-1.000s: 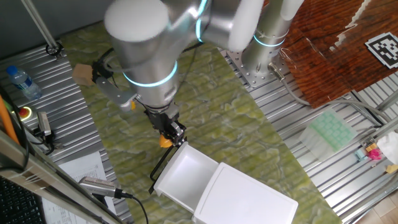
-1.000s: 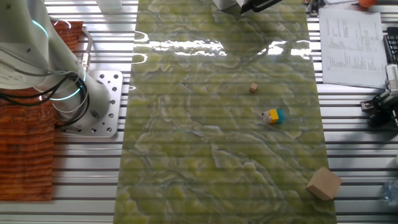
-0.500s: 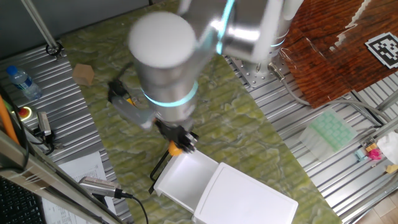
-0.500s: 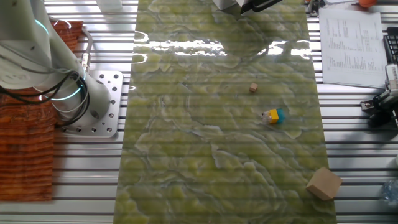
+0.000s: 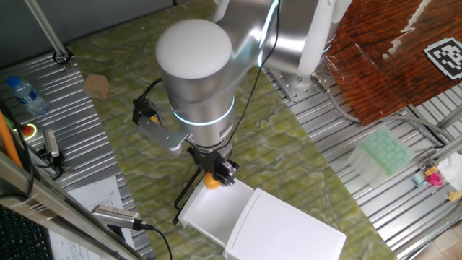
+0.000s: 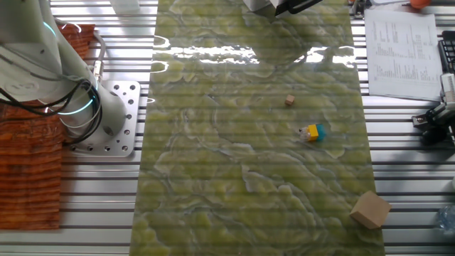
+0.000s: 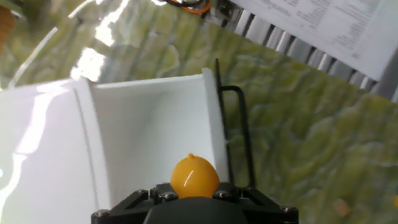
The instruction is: Put things in the drawer
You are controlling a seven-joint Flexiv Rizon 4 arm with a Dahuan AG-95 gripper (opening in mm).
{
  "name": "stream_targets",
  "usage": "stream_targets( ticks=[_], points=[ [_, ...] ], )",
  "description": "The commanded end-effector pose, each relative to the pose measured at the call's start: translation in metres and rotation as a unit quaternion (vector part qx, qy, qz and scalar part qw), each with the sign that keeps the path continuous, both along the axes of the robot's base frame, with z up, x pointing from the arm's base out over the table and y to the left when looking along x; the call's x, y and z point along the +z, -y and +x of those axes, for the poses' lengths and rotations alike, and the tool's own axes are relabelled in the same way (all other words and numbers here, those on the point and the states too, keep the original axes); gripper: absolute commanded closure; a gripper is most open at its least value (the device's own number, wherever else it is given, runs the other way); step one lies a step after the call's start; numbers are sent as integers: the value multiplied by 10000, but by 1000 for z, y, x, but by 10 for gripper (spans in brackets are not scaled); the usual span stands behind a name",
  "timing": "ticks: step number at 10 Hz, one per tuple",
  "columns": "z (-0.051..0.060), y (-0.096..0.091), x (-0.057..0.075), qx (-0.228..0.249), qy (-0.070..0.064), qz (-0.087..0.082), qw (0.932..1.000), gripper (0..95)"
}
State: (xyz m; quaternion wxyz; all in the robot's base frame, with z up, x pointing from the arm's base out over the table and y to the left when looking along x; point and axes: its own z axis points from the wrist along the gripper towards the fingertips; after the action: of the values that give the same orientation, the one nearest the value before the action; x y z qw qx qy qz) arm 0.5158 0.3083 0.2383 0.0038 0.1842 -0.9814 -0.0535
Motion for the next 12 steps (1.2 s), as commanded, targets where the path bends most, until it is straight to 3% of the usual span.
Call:
stream_targets(
  ticks=[1,5,12],
  points=[
    [-9,-23,-9,-579,-12,13,9983,950],
    [-8,-31,-16,-660,11,-50,9978,950],
    [4,-33,-47,-651,306,-126,9973,950]
  ],
)
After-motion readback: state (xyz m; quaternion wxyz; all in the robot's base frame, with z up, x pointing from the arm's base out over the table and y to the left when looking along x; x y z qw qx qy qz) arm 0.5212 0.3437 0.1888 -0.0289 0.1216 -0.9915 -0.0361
